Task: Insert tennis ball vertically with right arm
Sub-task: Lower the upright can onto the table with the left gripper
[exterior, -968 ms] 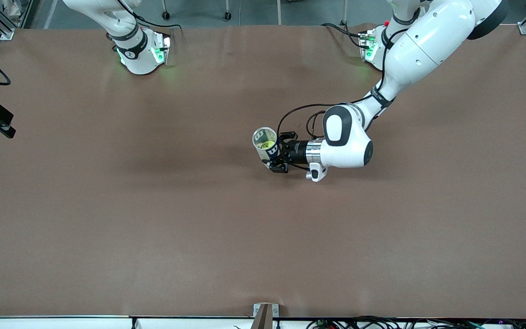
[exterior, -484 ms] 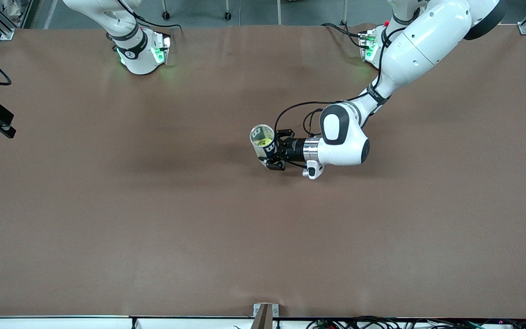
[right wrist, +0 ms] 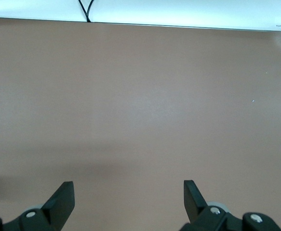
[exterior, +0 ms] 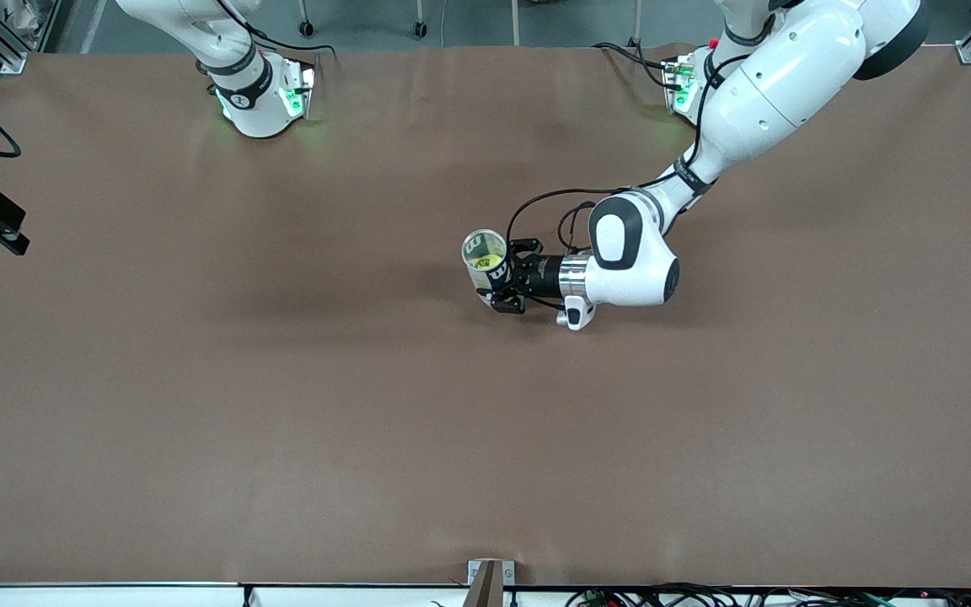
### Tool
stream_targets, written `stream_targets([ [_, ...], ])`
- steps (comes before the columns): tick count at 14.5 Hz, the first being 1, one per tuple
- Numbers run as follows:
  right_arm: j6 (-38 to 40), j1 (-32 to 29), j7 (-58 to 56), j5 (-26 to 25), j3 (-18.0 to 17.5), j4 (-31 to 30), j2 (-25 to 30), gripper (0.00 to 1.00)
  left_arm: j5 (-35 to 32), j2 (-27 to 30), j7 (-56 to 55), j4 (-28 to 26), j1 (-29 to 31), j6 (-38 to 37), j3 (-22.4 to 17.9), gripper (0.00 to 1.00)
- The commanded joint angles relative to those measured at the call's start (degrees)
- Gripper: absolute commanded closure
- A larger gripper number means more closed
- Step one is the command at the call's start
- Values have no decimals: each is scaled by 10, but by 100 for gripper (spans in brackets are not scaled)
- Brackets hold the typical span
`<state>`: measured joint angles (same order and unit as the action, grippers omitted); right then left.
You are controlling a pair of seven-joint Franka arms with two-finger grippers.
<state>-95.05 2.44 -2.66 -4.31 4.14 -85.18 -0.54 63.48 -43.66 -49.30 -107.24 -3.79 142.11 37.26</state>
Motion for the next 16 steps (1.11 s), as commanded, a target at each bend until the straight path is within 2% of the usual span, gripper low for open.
stream_targets([
  [1,-8,-1,4,-7,-2,-2,2,0,18,2,17,-2,0,1,0,0],
  [9,-11,2,4,-8,-2,-2,1,0,17,2,24,-14,7,1,-6,0],
  [16,-11,3,4,-5,-3,-2,1,0,9,22,44,-60,39,-3,-9,0],
])
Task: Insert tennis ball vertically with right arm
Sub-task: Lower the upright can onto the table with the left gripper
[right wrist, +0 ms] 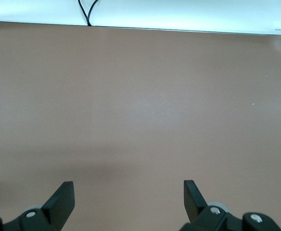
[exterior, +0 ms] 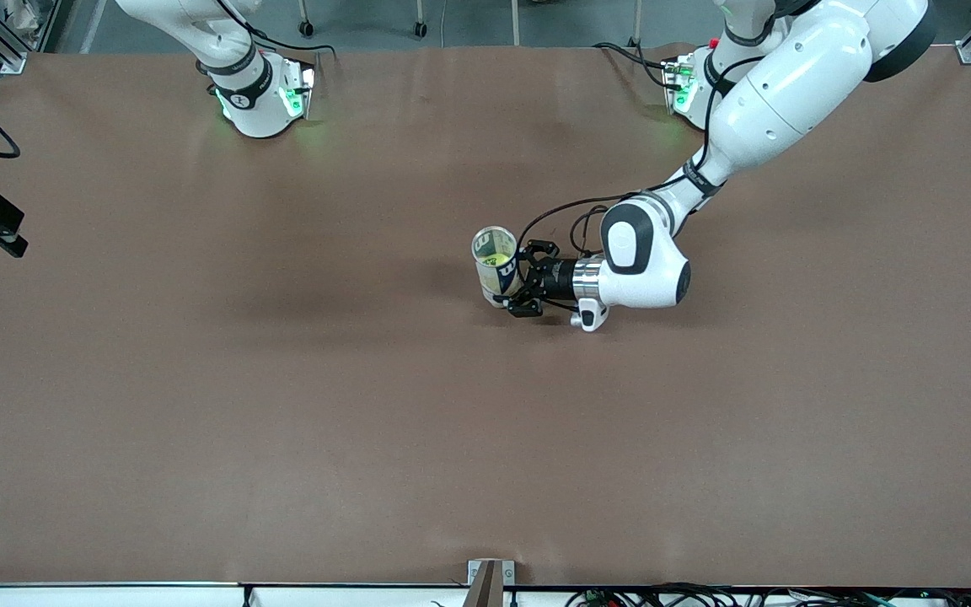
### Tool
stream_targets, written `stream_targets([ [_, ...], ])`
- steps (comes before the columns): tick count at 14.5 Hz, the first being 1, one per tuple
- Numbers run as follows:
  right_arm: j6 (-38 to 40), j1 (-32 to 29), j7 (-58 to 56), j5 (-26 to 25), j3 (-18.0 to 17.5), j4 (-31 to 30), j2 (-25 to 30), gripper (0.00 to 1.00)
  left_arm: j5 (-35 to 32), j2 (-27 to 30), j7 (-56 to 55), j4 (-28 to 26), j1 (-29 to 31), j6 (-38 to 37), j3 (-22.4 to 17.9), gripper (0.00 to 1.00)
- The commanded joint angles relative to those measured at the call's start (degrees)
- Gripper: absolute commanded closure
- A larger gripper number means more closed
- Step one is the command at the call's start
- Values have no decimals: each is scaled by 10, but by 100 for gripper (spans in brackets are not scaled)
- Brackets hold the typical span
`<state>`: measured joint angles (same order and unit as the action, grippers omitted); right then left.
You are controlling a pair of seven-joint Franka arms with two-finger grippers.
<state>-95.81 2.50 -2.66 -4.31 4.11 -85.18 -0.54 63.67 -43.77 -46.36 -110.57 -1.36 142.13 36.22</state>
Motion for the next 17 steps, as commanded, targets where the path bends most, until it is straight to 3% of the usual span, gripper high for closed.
stream_targets([
  [1,-3,3,3,-5,-2,-2,1,0,7,26,20,-36,21,-5,1,0],
  [8,-3,3,2,-4,-2,-2,1,0,-38,74,27,-61,50,-19,-11,0],
  [13,-3,4,3,-4,-2,-2,1,0,-296,82,26,-41,114,-78,-28,0],
  [17,-3,4,3,-4,-2,-2,1,0,-478,82,27,33,170,-137,-29,0],
])
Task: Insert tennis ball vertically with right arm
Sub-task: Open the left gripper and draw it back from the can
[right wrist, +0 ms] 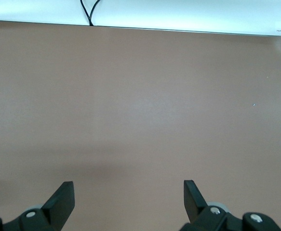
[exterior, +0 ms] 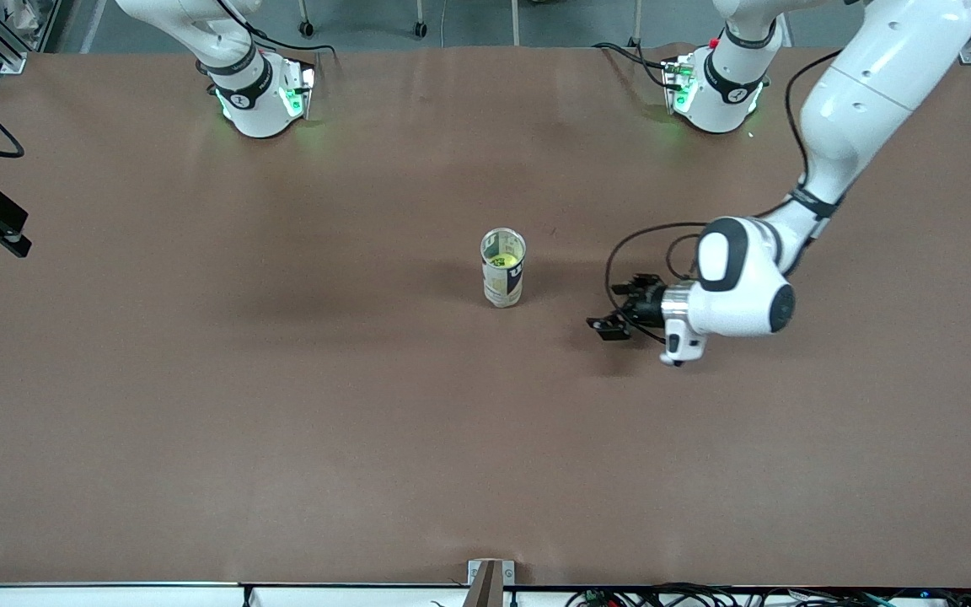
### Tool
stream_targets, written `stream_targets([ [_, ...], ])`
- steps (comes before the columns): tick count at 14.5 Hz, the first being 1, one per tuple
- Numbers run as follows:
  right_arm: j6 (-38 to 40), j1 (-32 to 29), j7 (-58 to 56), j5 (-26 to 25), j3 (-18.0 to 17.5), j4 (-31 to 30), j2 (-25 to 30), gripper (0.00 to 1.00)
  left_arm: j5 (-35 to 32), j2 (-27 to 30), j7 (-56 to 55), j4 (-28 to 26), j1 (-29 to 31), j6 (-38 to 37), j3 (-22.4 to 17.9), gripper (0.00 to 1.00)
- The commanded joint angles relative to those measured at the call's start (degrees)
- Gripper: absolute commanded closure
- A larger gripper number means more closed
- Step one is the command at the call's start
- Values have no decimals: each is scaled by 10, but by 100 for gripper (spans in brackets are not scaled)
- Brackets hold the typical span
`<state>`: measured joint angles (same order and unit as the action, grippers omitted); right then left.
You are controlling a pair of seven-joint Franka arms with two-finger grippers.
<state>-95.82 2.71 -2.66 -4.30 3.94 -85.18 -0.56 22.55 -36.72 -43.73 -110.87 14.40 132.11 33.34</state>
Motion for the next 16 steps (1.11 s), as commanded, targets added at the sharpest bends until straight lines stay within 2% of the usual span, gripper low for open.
stream_targets([
  [1,-4,2,3,-4,-1,-2,1,0,-108,11,1,59,20,-60,1,0],
  [4,-3,2,4,-2,-1,-2,1,0,-227,11,4,158,28,-169,0,0],
  [7,-4,1,4,-2,-1,-2,1,0,-295,23,77,244,62,-265,1,0],
  [11,-4,2,5,-1,-1,-2,1,0,-300,102,251,257,132,-289,1,0],
  [14,-5,1,5,-1,-1,-2,-1,0,-297,146,246,258,138,-291,0,0],
  [16,-4,1,5,-1,-1,-2,0,0,-300,167,257,262,135,-329,0,0],
])
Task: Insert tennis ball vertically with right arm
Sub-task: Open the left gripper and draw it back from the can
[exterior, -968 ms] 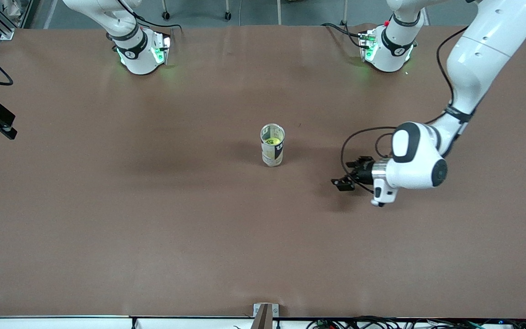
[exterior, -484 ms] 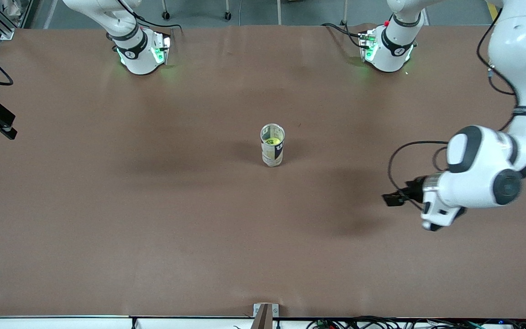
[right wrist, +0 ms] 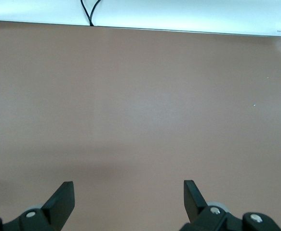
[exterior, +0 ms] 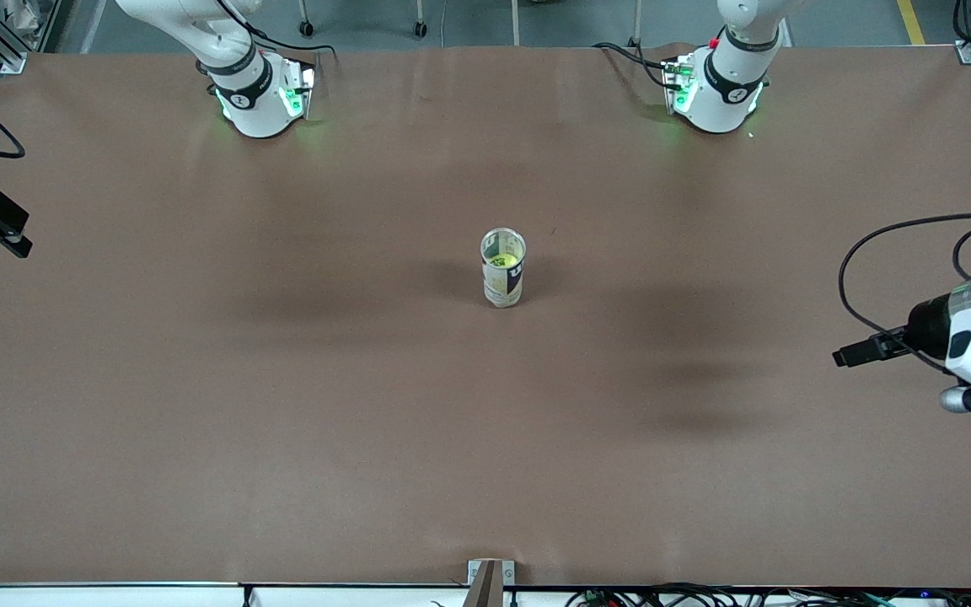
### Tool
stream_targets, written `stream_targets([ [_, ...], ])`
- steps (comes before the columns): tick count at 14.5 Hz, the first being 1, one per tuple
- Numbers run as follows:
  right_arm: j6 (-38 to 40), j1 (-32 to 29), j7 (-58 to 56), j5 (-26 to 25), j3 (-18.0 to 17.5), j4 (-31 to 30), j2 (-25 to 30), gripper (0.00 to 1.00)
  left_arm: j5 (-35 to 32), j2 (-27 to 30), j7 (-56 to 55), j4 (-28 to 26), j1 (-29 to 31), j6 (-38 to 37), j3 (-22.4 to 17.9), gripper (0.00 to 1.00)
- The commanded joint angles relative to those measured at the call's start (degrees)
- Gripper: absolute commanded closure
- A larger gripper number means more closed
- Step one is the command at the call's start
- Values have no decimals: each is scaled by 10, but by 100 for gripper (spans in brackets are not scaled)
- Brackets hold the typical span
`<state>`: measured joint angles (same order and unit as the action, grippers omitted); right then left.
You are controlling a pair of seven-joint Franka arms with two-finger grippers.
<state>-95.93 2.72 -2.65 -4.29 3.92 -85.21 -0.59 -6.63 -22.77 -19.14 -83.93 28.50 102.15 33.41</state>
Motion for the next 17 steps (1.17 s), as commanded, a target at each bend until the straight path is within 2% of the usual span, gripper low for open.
stream_targets([
  [1,-3,1,5,-1,-1,-1,1,0,-8,28,26,7,-13,-54,-1,0],
  [2,-3,1,5,-1,-1,-1,0,0,-7,29,53,23,-32,-84,-4,0],
  [5,-4,1,5,-1,-1,-1,0,0,11,63,133,46,-109,-138,-100,0],
  [8,-3,2,5,-1,-1,-1,0,0,42,97,158,45,-112,-144,-118,0],
  [10,-4,2,5,-1,-1,-1,0,0,56,118,163,42,-138,-159,-152,0],
  [13,-4,2,5,-1,-1,-1,0,0,89,156,167,25,-230,-168,-260,0],
  [17,-4,1,5,-2,-1,-1,-3,0,103,195,166,-11,-238,-165,-271,0],
])
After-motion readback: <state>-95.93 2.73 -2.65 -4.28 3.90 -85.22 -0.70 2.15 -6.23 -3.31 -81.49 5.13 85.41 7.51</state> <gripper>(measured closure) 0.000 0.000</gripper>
